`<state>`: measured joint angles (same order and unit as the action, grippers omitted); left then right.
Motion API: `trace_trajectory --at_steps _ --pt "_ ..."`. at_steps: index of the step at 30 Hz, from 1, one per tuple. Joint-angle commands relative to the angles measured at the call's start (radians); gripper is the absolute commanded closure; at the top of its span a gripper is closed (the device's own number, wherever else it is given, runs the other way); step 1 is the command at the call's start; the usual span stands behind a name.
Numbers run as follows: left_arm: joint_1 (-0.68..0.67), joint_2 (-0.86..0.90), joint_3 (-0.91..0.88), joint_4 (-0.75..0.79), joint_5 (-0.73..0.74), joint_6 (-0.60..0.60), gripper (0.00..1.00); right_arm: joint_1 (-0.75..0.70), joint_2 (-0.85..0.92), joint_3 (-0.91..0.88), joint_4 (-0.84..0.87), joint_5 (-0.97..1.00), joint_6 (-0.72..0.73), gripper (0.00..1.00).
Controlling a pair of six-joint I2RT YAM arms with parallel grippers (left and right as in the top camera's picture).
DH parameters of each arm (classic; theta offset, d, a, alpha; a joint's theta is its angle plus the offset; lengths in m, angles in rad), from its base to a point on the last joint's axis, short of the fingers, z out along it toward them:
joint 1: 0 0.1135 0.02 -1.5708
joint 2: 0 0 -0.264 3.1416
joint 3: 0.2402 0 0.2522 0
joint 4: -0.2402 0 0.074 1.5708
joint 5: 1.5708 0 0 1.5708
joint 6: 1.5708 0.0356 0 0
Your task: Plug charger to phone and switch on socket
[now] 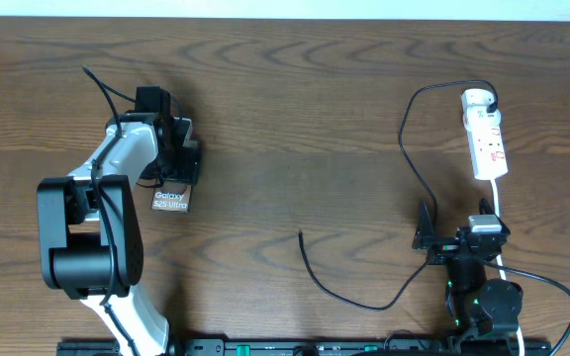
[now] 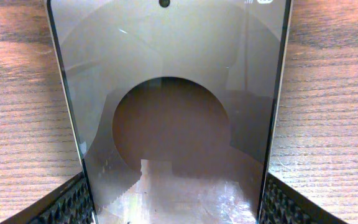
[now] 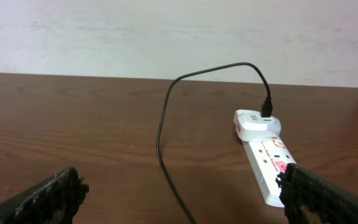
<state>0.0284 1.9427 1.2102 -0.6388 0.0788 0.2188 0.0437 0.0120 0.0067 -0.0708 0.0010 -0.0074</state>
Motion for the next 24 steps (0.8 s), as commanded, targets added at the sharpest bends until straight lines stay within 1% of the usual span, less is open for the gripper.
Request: trace_trajectory --at_steps 1,13,24 --pt "-0.002 0.049 -0.048 -0.01 0.015 0.016 0.93 0.008 -0.005 -0.001 -0.004 0.012 0.011 0.01" --pt "-0.002 0.045 -0.047 -0.011 0.015 0.012 0.93 0.008 -0.005 -0.001 -0.004 0.012 0.011 0.01" --pt "-0.002 -0.032 -0.021 -0.035 0.016 0.012 0.93 0.008 -0.005 -0.001 -0.004 0.012 0.011 0.01"
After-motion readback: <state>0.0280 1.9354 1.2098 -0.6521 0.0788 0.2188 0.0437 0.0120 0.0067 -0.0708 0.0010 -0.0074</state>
